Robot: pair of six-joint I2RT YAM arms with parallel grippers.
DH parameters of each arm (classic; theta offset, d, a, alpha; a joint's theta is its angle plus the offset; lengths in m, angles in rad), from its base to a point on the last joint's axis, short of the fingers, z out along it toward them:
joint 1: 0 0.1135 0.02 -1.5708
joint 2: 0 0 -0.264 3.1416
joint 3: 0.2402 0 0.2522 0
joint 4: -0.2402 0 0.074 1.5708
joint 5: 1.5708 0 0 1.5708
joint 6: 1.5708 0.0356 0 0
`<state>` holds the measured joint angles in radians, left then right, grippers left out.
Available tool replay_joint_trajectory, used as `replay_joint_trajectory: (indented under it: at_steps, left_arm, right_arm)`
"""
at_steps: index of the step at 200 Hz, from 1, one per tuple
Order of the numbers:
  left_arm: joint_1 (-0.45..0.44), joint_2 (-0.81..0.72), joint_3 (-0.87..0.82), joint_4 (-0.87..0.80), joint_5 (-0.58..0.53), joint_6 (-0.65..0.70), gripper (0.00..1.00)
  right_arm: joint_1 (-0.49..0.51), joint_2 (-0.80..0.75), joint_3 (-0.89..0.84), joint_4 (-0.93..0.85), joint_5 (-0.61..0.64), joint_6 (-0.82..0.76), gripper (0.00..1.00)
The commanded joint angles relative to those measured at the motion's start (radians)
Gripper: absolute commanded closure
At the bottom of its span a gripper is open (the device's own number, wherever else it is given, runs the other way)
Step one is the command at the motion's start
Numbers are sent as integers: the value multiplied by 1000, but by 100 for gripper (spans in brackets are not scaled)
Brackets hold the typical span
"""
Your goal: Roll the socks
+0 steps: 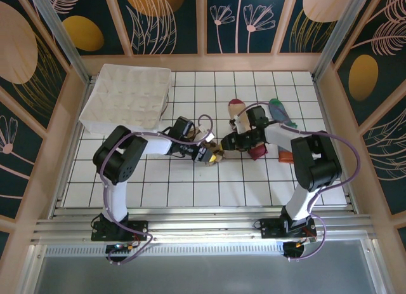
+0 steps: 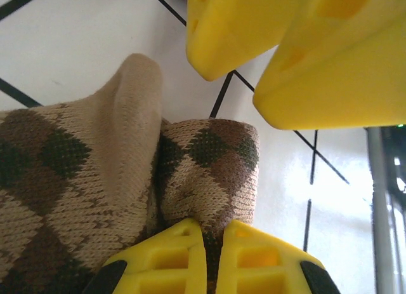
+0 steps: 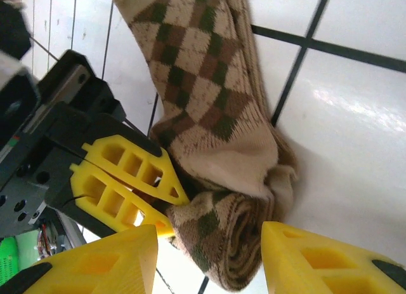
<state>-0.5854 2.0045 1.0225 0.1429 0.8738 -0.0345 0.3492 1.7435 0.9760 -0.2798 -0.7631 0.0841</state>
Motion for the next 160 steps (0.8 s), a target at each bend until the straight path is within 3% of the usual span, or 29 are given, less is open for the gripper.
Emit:
replay_joint_trajectory:
  at_steps: [1, 70, 84, 99, 111, 118, 143, 160]
  left_arm:
    - [20, 51, 2, -52, 73, -38, 100]
    - [57, 116, 39, -54, 104, -62, 100]
    - [58, 121, 51, -65, 89, -57, 100]
    - [58, 111, 54, -67, 55, -50, 100]
    - [58, 80, 49, -66, -3, -34, 100]
    - [58, 48, 37, -53, -44, -27, 95]
    - [47, -138, -57, 48, -236, 27, 78]
    - [-5, -266, -122, 65, -429, 148, 74]
  right_arm:
    - [17, 30, -10, 54, -2, -2, 53]
    - [61, 117, -15, 29, -3, -44, 54]
    - [69, 136, -9, 19, 5, -45, 62]
    - [76, 156, 9, -9, 32, -43, 82]
    - [81, 172, 27, -43, 66, -39, 94]
    - [80, 185, 40, -72, 92, -32, 100]
    - [77, 237, 103, -189, 170, -21, 100]
    - [74, 263, 144, -248, 186, -17, 100]
